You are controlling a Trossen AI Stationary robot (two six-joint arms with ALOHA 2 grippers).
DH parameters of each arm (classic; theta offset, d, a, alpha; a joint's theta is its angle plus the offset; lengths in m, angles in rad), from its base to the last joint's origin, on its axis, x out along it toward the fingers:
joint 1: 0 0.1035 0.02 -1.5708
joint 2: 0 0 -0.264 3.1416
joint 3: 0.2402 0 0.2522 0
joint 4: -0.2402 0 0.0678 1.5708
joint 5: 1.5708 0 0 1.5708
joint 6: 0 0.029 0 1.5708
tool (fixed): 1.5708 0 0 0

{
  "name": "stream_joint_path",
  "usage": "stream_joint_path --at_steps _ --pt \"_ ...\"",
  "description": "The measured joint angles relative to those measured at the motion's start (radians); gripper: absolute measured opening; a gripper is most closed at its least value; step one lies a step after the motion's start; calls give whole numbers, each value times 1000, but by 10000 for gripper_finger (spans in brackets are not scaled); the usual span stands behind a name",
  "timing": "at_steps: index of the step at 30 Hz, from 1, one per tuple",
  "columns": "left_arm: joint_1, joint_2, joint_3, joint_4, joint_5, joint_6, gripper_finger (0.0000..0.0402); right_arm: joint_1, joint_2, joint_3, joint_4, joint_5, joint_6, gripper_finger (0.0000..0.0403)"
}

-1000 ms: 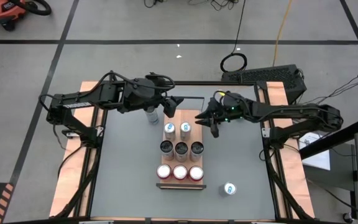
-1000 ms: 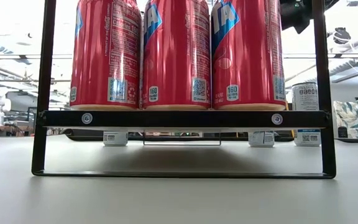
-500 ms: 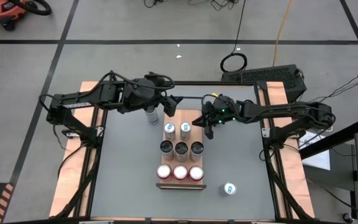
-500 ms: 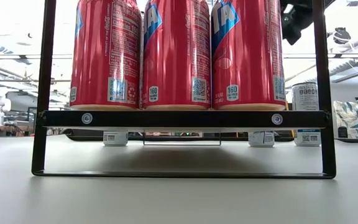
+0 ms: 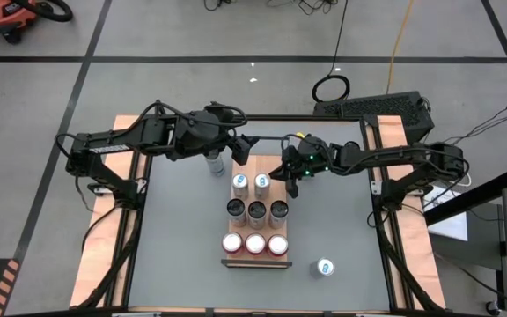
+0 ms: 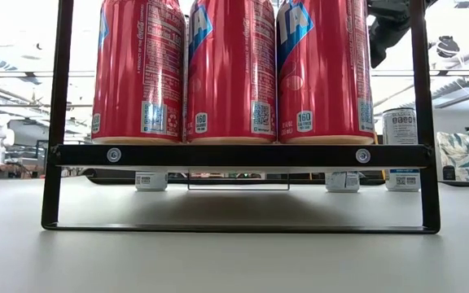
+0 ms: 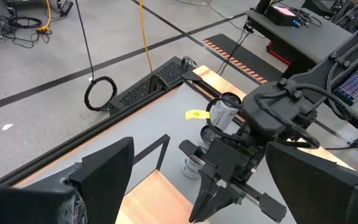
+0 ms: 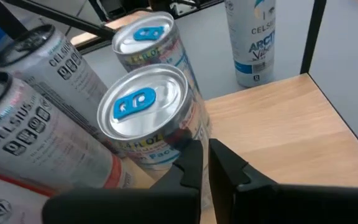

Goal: Sort soda cans
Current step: Put the top blue soda can on the shelf and align it with the other blue soda can

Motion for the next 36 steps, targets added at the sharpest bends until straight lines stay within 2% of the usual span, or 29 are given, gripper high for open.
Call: stream_joint_path --at_steps 11,20,24,36 --pt "0 0 0 -2 0 0 368 26 0 0 0 16 13 0" --pt "-8 0 0 -12 0 -1 368 26 -47 0 -137 24 -3 0" --pt "-9 0 0 -23 0 0 368 27 -51 0 -127 -48 -5 0" --pt "-8 0 0 -25 0 -1 368 40 -30 0 -60 -78 -39 0"
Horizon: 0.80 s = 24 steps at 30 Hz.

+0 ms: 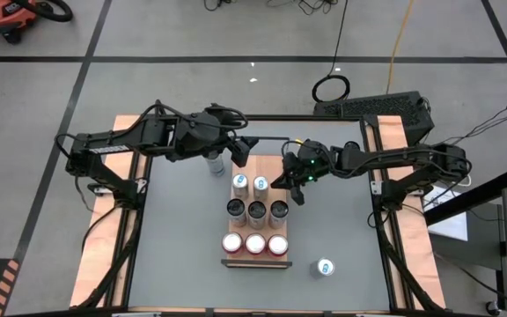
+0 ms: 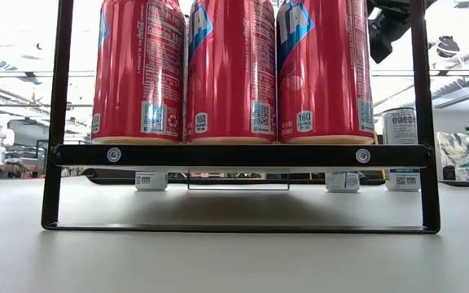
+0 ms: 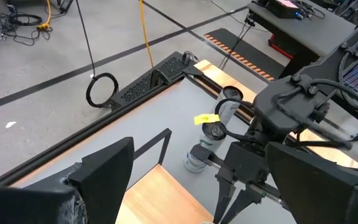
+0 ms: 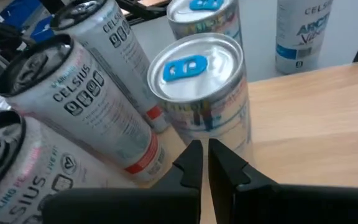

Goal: Sort soda cans
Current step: Put the top blue soda can on the shelf and align it with the other blue soda can

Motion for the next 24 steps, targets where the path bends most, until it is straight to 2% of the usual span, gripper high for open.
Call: stream_joint_path --at_steps 24 --pt "0 0 0 0 0 0 368 0 -1 0 48 32 -23 0"
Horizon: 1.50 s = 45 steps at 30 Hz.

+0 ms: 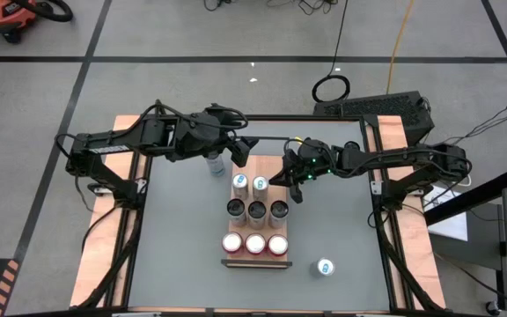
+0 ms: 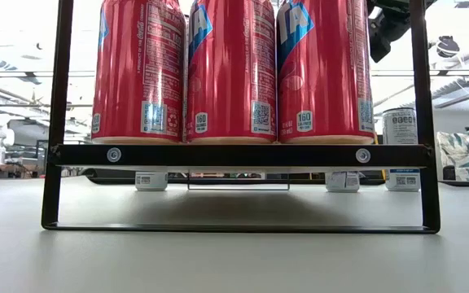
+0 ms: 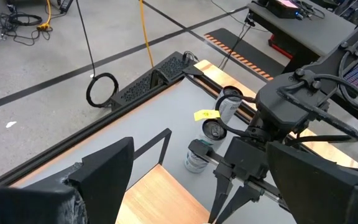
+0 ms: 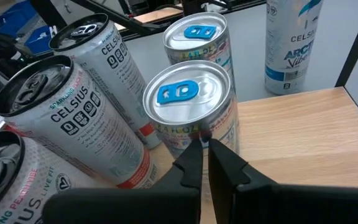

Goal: Sort soda cans
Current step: Put the top blue soda can on the shelf and align it with the other blue soda can

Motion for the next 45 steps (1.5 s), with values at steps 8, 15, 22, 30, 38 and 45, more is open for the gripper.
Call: stream_joint_path --at_steps 8,15,22,30,38,45 --pt "0 0 0 0 0 0 368 0 0 0 32 2 -14 0" --pt "0 0 0 0 0 0 368 0 0 0 44 23 -21 0" --pt "0 0 0 -1 0 0 368 0 -23 0 26 22 -13 0" --pt "-2 0 0 -2 0 0 368 14 -10 0 23 22 16 0" --pt "-2 0 0 -6 0 0 368 26 0 0 36 27 12 0" --pt "-2 0 0 -36 8 -1 368 19 -28 0 -21 22 30 0"
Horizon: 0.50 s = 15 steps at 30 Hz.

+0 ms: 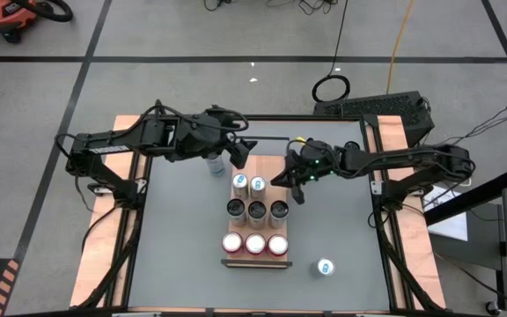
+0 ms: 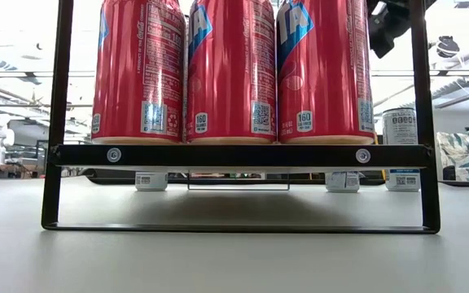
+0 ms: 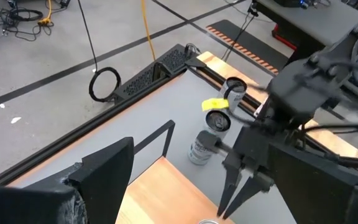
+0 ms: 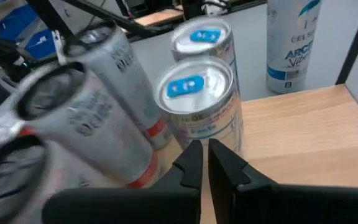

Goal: Sort soda cans
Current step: Put the top blue soda can on the shelf and align it with the other blue soda can, then put the blue soda can on the shelf and align it with the other blue soda cans

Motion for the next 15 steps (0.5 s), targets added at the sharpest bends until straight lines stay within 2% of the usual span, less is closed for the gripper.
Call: stream_joint_path --at_steps 7,11,15 --pt "0 0 0 -17 33 0 368 0 -219 24 -250 0 35 0" --pt "0 0 0 -17 42 0 368 14 -331 122 -464 0 72 0" --pt "0 0 0 -19 50 0 368 61 -366 280 -697 0 116 0"
